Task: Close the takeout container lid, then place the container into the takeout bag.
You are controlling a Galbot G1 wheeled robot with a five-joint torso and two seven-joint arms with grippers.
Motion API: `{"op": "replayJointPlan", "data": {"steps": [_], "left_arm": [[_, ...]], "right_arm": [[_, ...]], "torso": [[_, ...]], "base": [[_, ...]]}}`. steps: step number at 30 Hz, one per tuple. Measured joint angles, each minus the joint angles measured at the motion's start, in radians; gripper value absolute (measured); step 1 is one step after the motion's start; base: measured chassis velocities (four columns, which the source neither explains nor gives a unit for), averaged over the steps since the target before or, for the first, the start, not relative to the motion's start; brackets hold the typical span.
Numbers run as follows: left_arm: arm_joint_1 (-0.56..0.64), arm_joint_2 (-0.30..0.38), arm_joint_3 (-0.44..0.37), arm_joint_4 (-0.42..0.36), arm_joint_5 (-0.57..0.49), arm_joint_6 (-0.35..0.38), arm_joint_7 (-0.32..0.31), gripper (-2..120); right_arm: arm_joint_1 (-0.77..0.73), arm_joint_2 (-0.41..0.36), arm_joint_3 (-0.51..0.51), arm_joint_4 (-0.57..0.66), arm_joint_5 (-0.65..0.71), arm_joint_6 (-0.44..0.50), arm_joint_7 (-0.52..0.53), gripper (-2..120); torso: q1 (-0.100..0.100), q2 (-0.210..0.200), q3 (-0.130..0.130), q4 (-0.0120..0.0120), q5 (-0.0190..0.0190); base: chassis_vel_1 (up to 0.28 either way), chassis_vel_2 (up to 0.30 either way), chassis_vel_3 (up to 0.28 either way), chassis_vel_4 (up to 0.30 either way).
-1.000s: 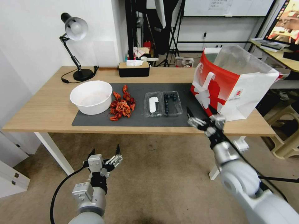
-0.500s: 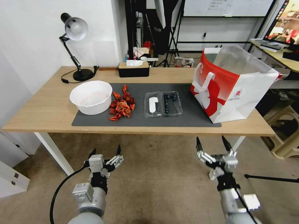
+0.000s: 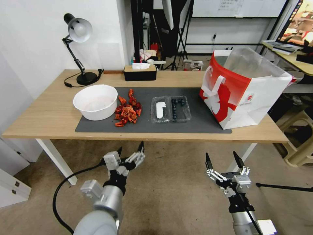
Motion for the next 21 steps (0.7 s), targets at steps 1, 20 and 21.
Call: {"op": "replayJointPlan", "data": {"steps": [1, 20, 21], "left_arm": [[-0.018, -0.001, -0.003, -0.008, -0.032, 0.009, -0.004, 100], [-0.501, -0.022, 0.206, 0.158, -0.815, 0.069, -0.152, 100], [-0.501, -0.022, 0.206, 0.158, -0.815, 0.069, -0.152, 100]], "right_arm": [[0.005, -0.008, -0.003, -0.003, 0.004, -0.006, 0.0, 100], [-0.076, 0.115, 0.024, 0.021, -0.088, 0.016, -0.002, 100], [-0.076, 0.115, 0.024, 0.021, -0.088, 0.016, -0.002, 100]], "torso": [[0.0, 0.0, 0.0, 0.0004, 0.0001], [0.0, 0.0, 0.0, -0.0009, -0.0005], [0.0, 0.0, 0.0, -0.0009, -0.0005]], "base": [[0.0, 0.0, 0.0, 0.0], [0.0, 0.0, 0.0, 0.0], [0.0, 0.0, 0.0, 0.0]]}}
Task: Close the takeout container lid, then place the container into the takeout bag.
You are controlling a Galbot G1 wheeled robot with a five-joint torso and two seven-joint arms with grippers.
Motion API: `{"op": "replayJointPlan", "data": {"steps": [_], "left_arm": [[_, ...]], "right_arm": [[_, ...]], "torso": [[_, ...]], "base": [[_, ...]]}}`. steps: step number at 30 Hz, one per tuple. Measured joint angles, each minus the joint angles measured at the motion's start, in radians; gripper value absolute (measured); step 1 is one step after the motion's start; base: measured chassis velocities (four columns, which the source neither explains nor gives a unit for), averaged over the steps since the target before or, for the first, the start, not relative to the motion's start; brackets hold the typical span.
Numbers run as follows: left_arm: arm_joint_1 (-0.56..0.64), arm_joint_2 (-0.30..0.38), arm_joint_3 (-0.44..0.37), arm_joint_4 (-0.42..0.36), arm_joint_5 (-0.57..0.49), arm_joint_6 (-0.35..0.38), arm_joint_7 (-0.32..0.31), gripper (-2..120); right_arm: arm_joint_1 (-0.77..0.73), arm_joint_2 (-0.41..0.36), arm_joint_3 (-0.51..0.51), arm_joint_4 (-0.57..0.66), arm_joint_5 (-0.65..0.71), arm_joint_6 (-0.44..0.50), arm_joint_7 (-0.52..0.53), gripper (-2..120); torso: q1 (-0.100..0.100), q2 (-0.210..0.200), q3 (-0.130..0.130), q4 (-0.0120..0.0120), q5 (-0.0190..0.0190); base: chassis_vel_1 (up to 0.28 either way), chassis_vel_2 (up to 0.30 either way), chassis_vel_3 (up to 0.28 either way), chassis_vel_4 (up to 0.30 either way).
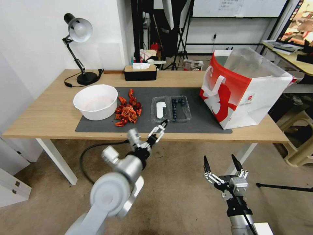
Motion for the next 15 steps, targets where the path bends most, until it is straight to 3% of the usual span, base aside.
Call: {"op": "replayJointPlan", "data": {"steps": [7, 15], "left_arm": [[-0.148, -0.038, 0.091, 0.138, 0.001, -0.047, -0.021, 100], [-0.219, -0.053, 0.128, 0.23, 0.011, -0.077, -0.031, 100]], "right_arm": [[0.002, 0.033, 0.003, -0.011, -0.016, 0.001, 0.001, 100], [0.018, 0.048, 0.003, -0.025, -0.02, -0.004, 0.005, 100]], "torso": [[0.0, 0.0, 0.0, 0.0, -0.0001], [0.0, 0.0, 0.0, 0.0002, 0.0]], "base": [[0.0, 0.0, 0.0, 0.0], [0.0, 0.0, 0.0, 0.0]]}}
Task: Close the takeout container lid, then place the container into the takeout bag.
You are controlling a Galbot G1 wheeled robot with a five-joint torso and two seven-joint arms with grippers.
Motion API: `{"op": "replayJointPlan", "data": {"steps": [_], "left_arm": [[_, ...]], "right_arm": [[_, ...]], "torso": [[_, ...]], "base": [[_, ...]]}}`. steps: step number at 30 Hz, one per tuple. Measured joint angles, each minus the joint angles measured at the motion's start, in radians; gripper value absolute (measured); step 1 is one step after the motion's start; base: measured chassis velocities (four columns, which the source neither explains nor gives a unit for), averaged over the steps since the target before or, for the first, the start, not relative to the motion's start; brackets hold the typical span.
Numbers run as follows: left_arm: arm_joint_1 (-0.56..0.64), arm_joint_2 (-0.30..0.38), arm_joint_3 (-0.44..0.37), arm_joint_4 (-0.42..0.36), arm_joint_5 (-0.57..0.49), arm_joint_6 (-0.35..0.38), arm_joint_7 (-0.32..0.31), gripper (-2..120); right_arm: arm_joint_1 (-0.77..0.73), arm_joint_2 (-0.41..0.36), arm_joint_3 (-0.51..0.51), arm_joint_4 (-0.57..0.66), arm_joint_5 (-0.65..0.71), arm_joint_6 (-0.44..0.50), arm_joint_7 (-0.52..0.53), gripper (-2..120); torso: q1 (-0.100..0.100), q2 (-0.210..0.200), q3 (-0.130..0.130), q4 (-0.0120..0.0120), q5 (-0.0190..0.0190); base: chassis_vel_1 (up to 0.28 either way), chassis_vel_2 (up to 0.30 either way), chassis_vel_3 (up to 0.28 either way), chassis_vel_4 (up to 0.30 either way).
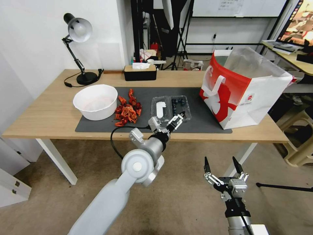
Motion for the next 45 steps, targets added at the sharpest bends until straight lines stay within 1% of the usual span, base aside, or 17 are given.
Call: {"op": "replayJointPlan", "data": {"steps": [5, 9, 10, 14, 21, 35, 45], "left_arm": [[-0.025, -0.009, 0.008, 0.038, 0.003, -0.015, 0.0, 100], [-0.056, -0.028, 0.018, 0.095, 0.022, -0.012, -0.03, 100], [-0.056, -0.028, 0.018, 0.095, 0.022, -0.012, -0.03, 100], [-0.076, -0.04, 0.024, 0.139, 0.033, -0.012, -0.053, 100], [-0.103, -0.054, 0.023, 0.175, 0.033, -0.014, -0.084, 100], [-0.125, -0.061, 0.017, 0.203, 0.032, -0.02, -0.11, 100], [-0.127, -0.068, 0.013, 0.216, 0.033, -0.031, -0.11, 100]], "right_arm": [[0.008, 0.001, -0.001, -0.011, 0.0, -0.002, 0.001, 100], [0.02, 0.004, -0.008, -0.023, 0.005, -0.008, 0.007, 100], [0.02, 0.004, -0.008, -0.023, 0.005, -0.008, 0.007, 100], [0.029, -0.002, -0.01, -0.028, 0.007, -0.013, 0.013, 100], [0.03, -0.015, -0.01, -0.032, 0.01, -0.013, 0.016, 100], [0.033, -0.02, -0.015, -0.038, 0.011, -0.013, 0.017, 100], [0.032, -0.015, -0.018, -0.042, 0.006, -0.01, 0.018, 100]], "torso": [[0.0, 0.0, 0.0, 0.0, 0.0], [0.0, 0.0, 0.0, 0.0, 0.0001], [0.0, 0.0, 0.0, 0.0, 0.0001], [0.0, 0.0, 0.0, 0.0, 0.0], [0.0, 0.0, 0.0, -0.0001, 0.0], [0.0, 0.0, 0.0, -0.0001, 0.0], [0.0, 0.0, 0.0, -0.0001, -0.0001]], "base": [[0.0, 0.0, 0.0, 0.0], [0.0, 0.0, 0.0, 0.0], [0.0, 0.0, 0.0, 0.0], [0.0, 0.0, 0.0, 0.0], [0.0, 0.0, 0.0, 0.0], [0.0, 0.0, 0.0, 0.0], [0.0, 0.0, 0.0, 0.0]]}}
